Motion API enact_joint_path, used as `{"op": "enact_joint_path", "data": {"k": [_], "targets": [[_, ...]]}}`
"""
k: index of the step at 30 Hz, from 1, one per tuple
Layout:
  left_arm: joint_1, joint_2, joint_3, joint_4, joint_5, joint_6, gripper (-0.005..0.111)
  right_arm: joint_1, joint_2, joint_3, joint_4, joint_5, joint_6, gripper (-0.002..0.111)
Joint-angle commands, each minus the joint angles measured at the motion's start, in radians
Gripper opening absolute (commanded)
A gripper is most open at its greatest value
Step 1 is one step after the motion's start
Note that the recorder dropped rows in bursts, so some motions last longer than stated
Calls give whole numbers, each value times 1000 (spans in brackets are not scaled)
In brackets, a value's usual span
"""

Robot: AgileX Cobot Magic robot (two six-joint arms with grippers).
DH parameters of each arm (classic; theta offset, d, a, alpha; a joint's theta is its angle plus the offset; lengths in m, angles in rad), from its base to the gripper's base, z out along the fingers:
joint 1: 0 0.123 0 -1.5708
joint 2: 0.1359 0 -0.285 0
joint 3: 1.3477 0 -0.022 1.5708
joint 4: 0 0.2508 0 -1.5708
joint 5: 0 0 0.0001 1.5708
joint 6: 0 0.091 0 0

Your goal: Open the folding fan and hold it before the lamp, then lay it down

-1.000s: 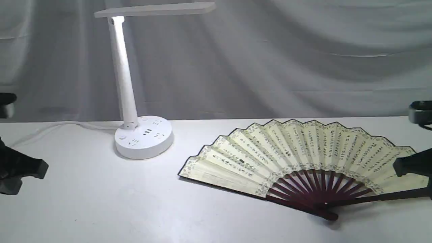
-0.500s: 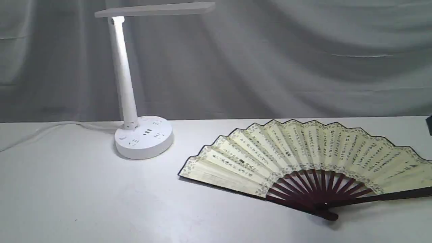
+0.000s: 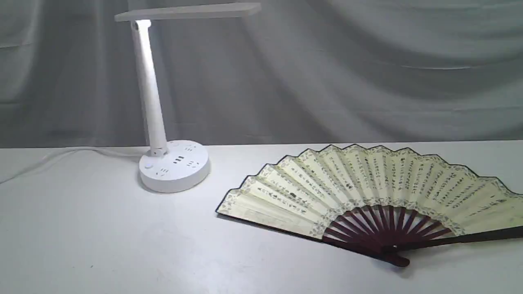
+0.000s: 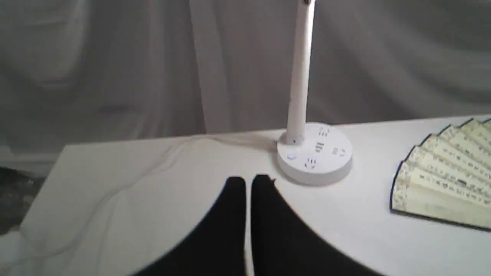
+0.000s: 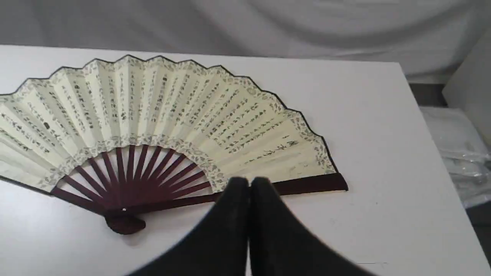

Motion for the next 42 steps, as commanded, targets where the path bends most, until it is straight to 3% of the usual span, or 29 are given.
{"op": "enact_joint_path", "data": {"k": [1,24,29,36,42], "targets": [[-5,-99,7,4,13,7,0,1,-107,22,-6,41,-5,0],[-5,-537,7,4,275,8,0,1,-773,30,6,246,-8,0],[-5,-598,7,4,295,6,0,1,-776,29,16,330,-8,0],[-5,-598,10,12,335,6,0,1,-776,58,35,315,-18,0],[-5,-598,35,9,327,8,0,70,-776,58,-6,306,-32,0]]}}
